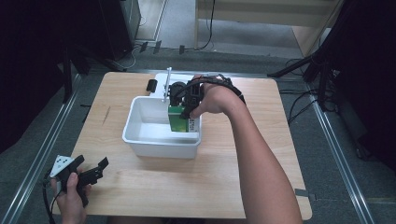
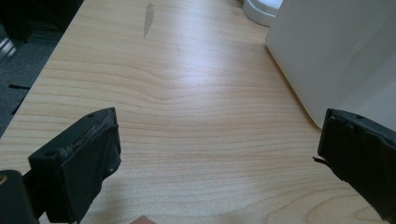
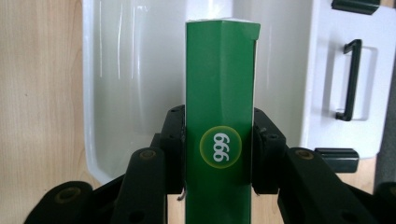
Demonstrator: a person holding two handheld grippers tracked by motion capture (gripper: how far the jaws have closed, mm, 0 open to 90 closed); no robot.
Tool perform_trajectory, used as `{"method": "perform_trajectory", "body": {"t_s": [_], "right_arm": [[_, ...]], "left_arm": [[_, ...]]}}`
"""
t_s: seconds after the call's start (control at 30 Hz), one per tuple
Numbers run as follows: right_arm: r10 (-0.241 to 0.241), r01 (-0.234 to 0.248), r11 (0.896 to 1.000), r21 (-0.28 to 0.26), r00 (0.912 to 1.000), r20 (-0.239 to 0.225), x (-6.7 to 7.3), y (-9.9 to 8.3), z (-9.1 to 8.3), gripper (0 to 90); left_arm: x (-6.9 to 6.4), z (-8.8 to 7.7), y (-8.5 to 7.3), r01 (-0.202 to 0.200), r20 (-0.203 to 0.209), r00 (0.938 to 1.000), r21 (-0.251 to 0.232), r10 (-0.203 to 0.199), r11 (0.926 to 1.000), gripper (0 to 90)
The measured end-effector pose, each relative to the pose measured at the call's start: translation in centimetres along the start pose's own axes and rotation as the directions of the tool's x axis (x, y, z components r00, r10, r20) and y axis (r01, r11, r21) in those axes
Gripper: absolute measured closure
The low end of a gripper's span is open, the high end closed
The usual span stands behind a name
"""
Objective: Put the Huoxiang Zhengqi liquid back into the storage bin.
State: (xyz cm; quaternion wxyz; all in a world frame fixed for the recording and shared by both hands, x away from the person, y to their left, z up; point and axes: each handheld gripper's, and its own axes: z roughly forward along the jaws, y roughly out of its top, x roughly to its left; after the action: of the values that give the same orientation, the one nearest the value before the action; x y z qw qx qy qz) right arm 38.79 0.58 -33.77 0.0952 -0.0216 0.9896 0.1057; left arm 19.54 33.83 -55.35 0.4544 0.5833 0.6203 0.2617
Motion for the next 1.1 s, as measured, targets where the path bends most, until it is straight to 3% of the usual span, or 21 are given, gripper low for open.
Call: {"method": "perform_trajectory", "body": {"t_s": [0.5,0.97,1.1], "right_arm": [[0.0,0.0,1.0,-0.001,0.9991,-0.044,-0.2,-0.8,4.3,64.5],[0.0,0.0,1.0,0.004,0.9982,-0.06,0.0,-0.9,5.7,63.7],[0.03,-0.029,1.0,0.011,0.9965,-0.078,0.1,-0.7,5.6,55.6]], "left_arm": [[0.1,0.0,0.0,0.007,0.005,1.0,0.0,-0.007,1.0,0.0],[0.0,0.0,0.0,0.007,0.004,1.0,-0.002,-0.007,1.0,0.0],[0.0,0.0,0.0,0.001,0.005,1.0,-0.002,-0.001,1.0,0.0]]}}
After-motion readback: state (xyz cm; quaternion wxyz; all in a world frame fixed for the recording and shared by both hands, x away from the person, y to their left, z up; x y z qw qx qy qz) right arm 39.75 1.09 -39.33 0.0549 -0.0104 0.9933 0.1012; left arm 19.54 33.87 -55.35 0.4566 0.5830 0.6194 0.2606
